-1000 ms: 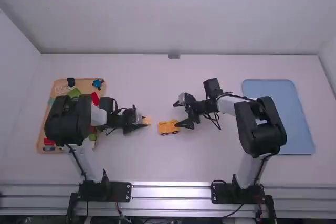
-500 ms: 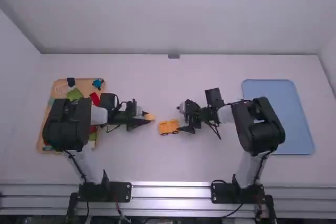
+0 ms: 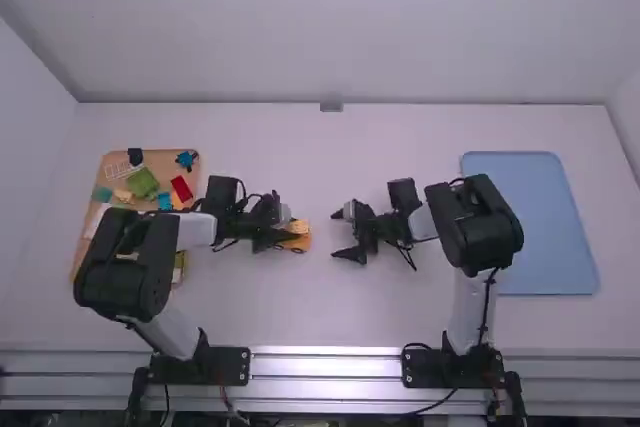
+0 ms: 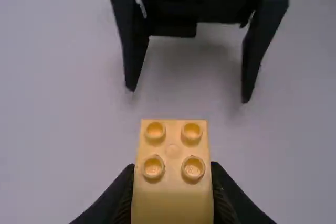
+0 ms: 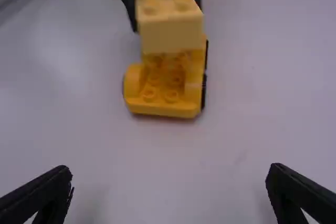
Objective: Assemble lego blocks to make yellow taxi
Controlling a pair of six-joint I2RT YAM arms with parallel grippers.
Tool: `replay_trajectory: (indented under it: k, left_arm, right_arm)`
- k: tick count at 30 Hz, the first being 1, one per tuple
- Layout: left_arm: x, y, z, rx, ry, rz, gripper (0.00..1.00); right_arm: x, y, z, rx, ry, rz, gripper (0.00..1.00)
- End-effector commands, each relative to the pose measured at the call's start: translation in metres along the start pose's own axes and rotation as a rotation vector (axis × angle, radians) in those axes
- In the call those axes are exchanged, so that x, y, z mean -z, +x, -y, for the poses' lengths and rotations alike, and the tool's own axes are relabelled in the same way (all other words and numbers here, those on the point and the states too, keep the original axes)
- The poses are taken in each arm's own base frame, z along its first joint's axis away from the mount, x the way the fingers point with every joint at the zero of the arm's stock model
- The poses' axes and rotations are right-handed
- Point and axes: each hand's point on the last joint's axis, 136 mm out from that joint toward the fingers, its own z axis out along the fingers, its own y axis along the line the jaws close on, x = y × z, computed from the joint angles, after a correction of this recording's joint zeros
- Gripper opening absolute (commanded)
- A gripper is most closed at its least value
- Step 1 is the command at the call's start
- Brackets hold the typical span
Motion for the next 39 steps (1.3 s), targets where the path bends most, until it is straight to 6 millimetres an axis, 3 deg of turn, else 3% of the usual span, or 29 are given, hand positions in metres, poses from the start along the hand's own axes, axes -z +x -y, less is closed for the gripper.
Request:
replay_trajectory:
  k: [1,10,13,18,28,33,35,38,39]
  left_arm:
    - [0.011,-0.005,-0.014,0.041,-0.038,0.019,0.02]
    - [0.052,-0.012,-0.034,0.026,-0.056,0.095,0.02]
    - [0.068,-0.011,-0.032,0.037,-0.034,0.073,0.02]
    - [0.079,-0.015,-0.022,-0.004,0.008,0.058,0.02]
    - [0.08,-0.015,-0.019,-0.012,0.019,0.057,0.02]
    - [0.078,-0.014,-0.016,-0.006,0.028,0.055,0.02]
    - [0.079,-0.013,-0.016,0.0,0.024,0.054,0.02]
    - [0.077,-0.01,-0.014,0.002,0.034,0.032,0.02]
    - [0.077,-0.01,-0.014,0.002,0.034,0.032,0.02]
  right_arm:
    - [-0.012,-0.013,-0.011,-0.018,-0.073,0.047,0.99]
    - [-0.039,-0.029,-0.006,-0.058,-0.042,0.032,0.99]
    - [-0.051,-0.018,0.018,-0.134,0.144,-0.064,0.99]
    - [-0.069,-0.026,0.002,-0.12,0.141,-0.049,0.99]
    - [-0.089,-0.009,0.018,-0.096,0.352,-0.18,0.99]
    - [-0.104,-0.001,0.027,-0.085,0.293,-0.158,0.99]
    - [-0.107,-0.003,0.022,-0.068,0.232,-0.131,0.97]
    - [-0.103,-0.013,0.013,-0.008,0.127,-0.062,0.82]
    - [-0.103,-0.013,0.013,-0.008,0.127,-0.062,0.82]
